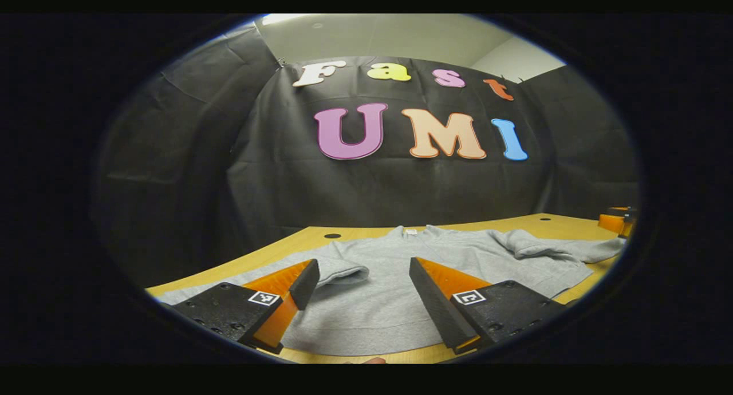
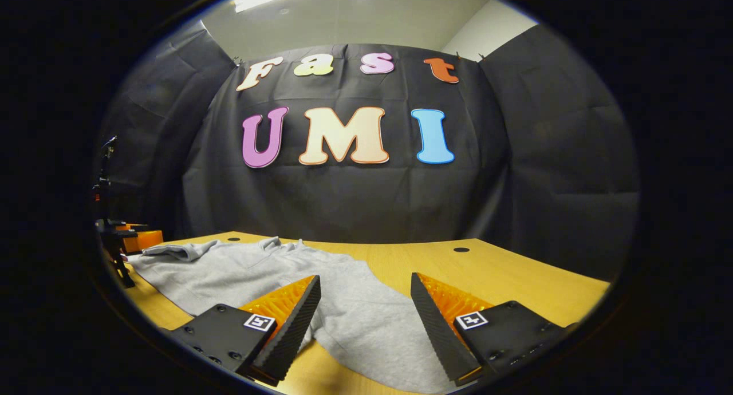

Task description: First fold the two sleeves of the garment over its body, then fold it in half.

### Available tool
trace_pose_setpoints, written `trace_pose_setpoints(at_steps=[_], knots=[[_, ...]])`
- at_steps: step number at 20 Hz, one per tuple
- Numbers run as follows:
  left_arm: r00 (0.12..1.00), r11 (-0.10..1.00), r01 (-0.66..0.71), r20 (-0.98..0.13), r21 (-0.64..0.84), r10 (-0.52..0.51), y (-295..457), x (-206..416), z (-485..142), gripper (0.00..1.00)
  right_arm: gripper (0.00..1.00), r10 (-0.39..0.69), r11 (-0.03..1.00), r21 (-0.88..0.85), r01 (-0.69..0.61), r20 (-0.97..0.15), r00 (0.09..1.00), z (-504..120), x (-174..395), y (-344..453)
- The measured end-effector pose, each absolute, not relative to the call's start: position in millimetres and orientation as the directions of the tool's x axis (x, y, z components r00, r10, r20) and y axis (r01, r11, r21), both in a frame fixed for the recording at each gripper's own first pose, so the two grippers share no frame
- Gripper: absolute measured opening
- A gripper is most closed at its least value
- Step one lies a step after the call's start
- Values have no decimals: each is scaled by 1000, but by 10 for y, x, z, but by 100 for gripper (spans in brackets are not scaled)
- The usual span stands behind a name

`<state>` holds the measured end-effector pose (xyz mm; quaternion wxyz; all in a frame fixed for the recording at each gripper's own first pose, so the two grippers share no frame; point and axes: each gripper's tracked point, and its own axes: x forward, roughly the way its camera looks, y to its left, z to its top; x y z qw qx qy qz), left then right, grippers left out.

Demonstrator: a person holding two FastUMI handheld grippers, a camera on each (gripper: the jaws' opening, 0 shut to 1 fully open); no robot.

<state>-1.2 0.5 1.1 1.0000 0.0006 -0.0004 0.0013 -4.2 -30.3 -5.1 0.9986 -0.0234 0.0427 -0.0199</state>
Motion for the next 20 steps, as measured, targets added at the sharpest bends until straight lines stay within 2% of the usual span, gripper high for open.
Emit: trace_pose_setpoints(at_steps=[6,13,18,20], knots=[[1000,1000,-6,1,2,6,10,15,17,93,98,-97,995,-57,85,-247,964,25,-397,-943],[1000,1000,-15,0,3,15,22,1,12,93,98,-132,991,-71,111,-553,823,-707,-825,-1319],[1000,1000,-19,-1,3,19,31,1,15,94,99,-155,986,-149,75,-652,742,-1047,-1010,-1328],[1000,1000,-19,-1,3,19,35,5,17,94,98,-147,989,-121,88,-656,740,-1041,-1010,-1335]])
